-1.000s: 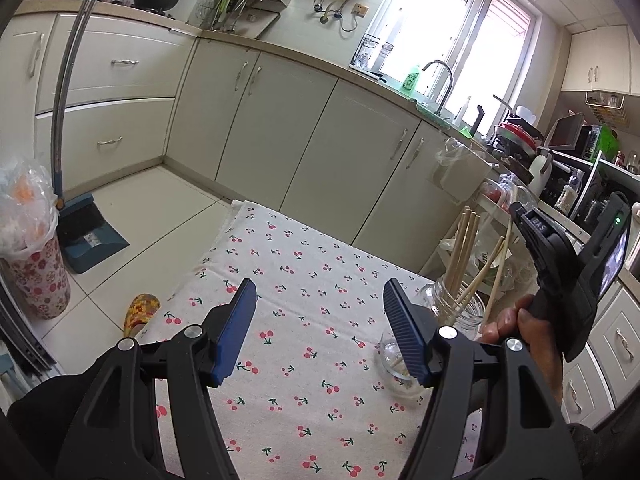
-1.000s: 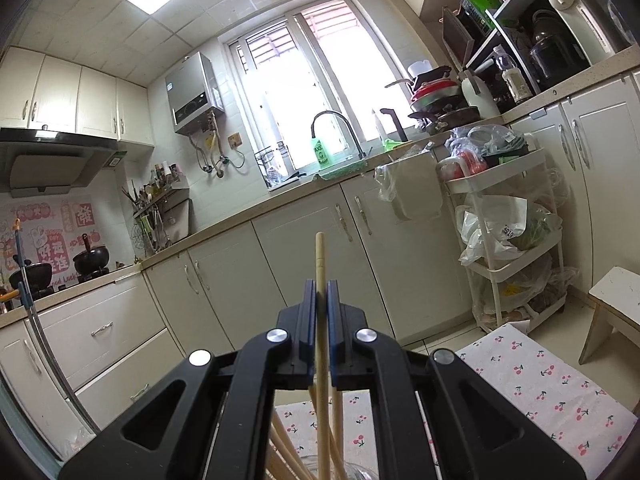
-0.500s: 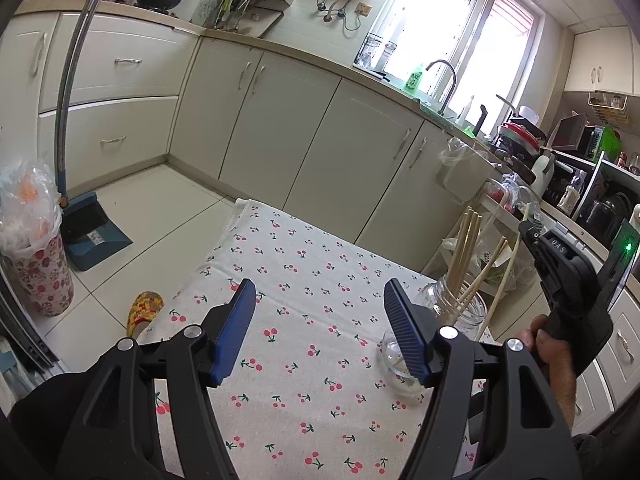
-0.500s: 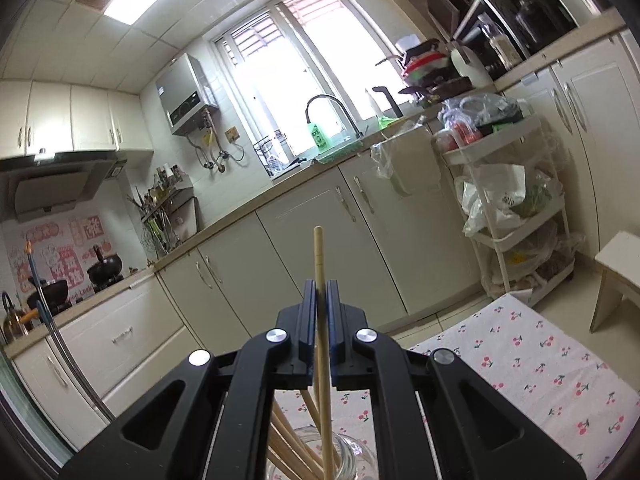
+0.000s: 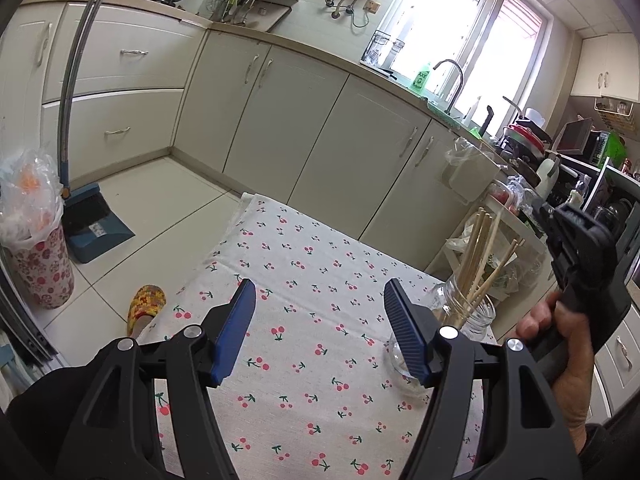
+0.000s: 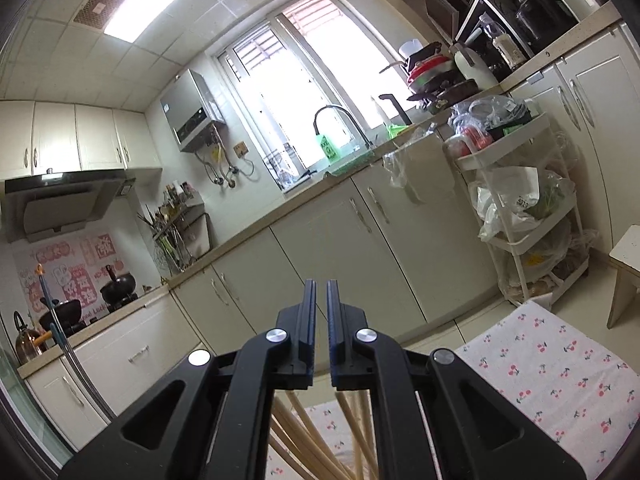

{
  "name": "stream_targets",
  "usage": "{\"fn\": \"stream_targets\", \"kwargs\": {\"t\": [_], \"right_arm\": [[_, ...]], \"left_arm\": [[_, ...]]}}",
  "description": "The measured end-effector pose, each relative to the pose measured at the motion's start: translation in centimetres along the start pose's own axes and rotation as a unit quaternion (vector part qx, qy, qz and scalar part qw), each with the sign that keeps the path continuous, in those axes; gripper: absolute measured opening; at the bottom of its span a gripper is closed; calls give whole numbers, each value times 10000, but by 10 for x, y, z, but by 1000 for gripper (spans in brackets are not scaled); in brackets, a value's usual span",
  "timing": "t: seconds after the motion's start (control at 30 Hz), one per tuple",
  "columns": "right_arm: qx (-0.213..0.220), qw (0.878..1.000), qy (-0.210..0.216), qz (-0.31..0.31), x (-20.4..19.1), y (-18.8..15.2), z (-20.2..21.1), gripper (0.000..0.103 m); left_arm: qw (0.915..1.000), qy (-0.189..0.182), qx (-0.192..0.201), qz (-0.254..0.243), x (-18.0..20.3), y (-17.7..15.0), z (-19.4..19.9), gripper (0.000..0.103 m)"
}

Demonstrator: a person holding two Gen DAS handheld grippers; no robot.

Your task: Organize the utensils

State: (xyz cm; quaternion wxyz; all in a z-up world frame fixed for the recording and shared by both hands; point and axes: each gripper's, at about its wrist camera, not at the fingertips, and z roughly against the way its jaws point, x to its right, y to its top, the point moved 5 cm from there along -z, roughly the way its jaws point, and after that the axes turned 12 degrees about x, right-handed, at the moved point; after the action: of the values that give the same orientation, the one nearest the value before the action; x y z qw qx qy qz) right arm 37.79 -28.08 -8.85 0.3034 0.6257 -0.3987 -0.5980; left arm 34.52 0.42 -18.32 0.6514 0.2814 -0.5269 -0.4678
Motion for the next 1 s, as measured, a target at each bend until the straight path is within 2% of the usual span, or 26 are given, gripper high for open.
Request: {"fn": "stream_targets", "kwargs": {"t": [0.2,0.23,0.27,0.33,0.43,0.47,0.5,0.53,0.6,0.67,0.77,0.87,1.0], "right_arm": [[-258,9991,104,325,-1,-5,16,7],[-316,9987,125,378,-1,-3,21,11],[-406,9982,132,425,-1,-3,28,17],[-651,9966,45,507,1,-1,45,52],[-1072,9900,-190,898,2,-4,73,70],[-1353,9834,-310,1164,2,-8,85,74],[-1582,9769,-440,1370,2,-12,94,84],[-1973,9637,-662,1670,4,-19,106,91],[-2443,9460,-887,1937,8,-27,124,94],[-2783,9335,-986,2032,11,-30,151,94],[-2994,9294,-1075,1869,10,-21,185,96],[-3077,9290,-1215,1659,-1,0,217,96],[-3003,9377,-1159,1311,-26,33,260,96]], "left_arm": [[10000,36,-1,30,-1,3,1,63],[10000,33,18,20,0,5,3,63],[10000,25,30,7,2,6,4,63],[10000,24,32,-32,7,9,8,67],[9997,70,-8,-220,19,15,19,74],[9995,69,-18,-292,23,17,22,76],[9990,79,-64,-430,30,20,28,80],[9981,90,-139,-595,37,21,33,83],[9958,112,-226,-879,50,25,44,86],[9915,155,-313,-1252,65,28,61,88],[9858,185,-470,-1601,81,29,87,91],[9836,186,-501,-1723,88,34,120,94],[9806,157,-518,-1886,99,41,173,95]]}}
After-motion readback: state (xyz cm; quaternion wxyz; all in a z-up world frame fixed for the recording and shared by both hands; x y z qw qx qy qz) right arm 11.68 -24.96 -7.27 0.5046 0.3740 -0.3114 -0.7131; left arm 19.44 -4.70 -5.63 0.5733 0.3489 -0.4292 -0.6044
